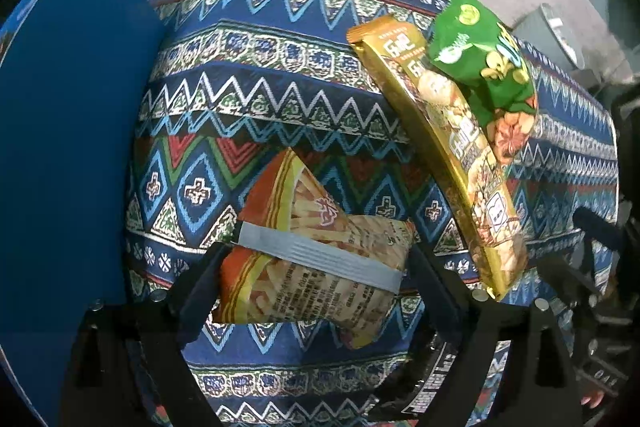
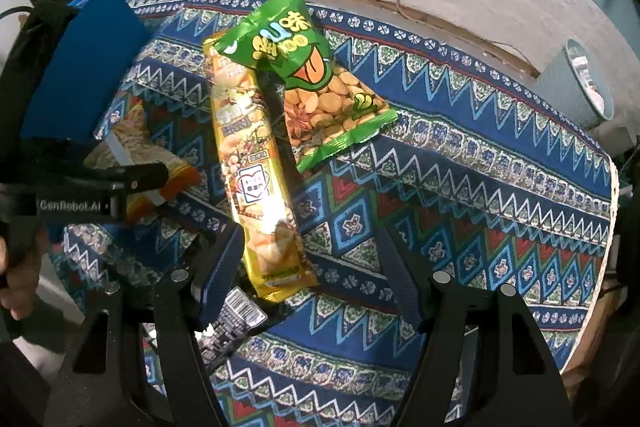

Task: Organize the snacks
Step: 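Grasp the orange striped chip bag with the left tool while the right tool grasps a yellow stick pack, then lift both held bags and carry them toward the cardboard box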

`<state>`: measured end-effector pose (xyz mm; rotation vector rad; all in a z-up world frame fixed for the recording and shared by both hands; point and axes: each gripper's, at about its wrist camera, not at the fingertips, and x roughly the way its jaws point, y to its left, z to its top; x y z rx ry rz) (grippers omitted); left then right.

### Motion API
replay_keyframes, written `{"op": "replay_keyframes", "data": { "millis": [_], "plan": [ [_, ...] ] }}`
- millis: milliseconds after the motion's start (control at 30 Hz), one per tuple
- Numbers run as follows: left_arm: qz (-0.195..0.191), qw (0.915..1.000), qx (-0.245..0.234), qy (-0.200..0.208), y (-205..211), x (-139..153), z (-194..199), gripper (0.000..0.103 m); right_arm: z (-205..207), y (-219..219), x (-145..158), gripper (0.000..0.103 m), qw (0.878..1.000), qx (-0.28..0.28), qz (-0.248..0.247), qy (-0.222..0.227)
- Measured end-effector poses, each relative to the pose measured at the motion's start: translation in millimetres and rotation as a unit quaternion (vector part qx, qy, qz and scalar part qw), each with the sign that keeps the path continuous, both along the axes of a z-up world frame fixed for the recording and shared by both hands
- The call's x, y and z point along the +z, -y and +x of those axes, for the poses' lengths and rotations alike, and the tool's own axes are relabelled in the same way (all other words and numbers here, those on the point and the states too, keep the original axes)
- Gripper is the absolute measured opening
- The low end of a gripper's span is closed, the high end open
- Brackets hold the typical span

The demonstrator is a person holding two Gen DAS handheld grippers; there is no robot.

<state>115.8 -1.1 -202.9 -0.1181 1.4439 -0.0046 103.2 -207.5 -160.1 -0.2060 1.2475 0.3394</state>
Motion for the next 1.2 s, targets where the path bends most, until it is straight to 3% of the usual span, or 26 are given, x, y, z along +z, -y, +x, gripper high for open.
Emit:
{"op": "replay_keyframes", "data": {
  "millis": [200, 267, 467, 600, 800, 967, 1033, 1067, 1200],
  "plan": [
    [0.02, 0.9984, -0.047, 0.025, 28.0, -3.5, -5.9, 0.075, 9.4, -4.5, -10.2, 0.07, 1.0, -0.001, 0.002, -0.004],
    [0.021, 0.9977, -0.056, 0.03, 42.7, -4.7, -3.1, 0.062, 13.2, -8.8, -13.8, 0.07, 1.0, 0.003, 0.004, -0.001],
    [0.016, 0.9958, -0.08, 0.042, 49.8, 3.2, -10.5, 0.051, 21.0, -31.4, -28.0, 0.07, 1.0, 0.03, 0.007, 0.006],
    [0.026, 0.9936, -0.095, 0.056, 39.6, 16.1, -14.1, 0.05, 24.2, -46.3, -38.5, 0.069, 0.999, 0.049, 0.009, 0.006],
    [0.015, 0.9933, -0.096, 0.063, 32.4, 27.5, -16.7, 0.05, 29.4, -57.8, -50.2, 0.054, 0.998, 0.068, 0.002, 0.015],
    [0.01, 0.9931, -0.094, 0.069, 22.6, 35.9, -21.0, 0.05, 29.2, -70.7, -56.0, 0.053, 0.996, 0.085, -0.023, 0.034],
    [0.009, 0.993, -0.094, 0.072, 19.4, 39.3, -24.1, 0.05, 27.7, -73.6, -56.5, 0.035, 0.995, 0.091, -0.027, 0.044],
    [0.009, 0.9929, -0.093, 0.073, 17.8, 42.5, -30.6, 0.05, 27.8, -75.4, -56.5, 0.031, 0.994, 0.091, -0.025, 0.046],
    [0.009, 0.9925, -0.093, 0.079, 1.7, 53.3, -37.4, 0.05, 21.1, -79.7, -53.9, 0.029, 0.992, 0.103, -0.039, 0.056]
  ]
}}
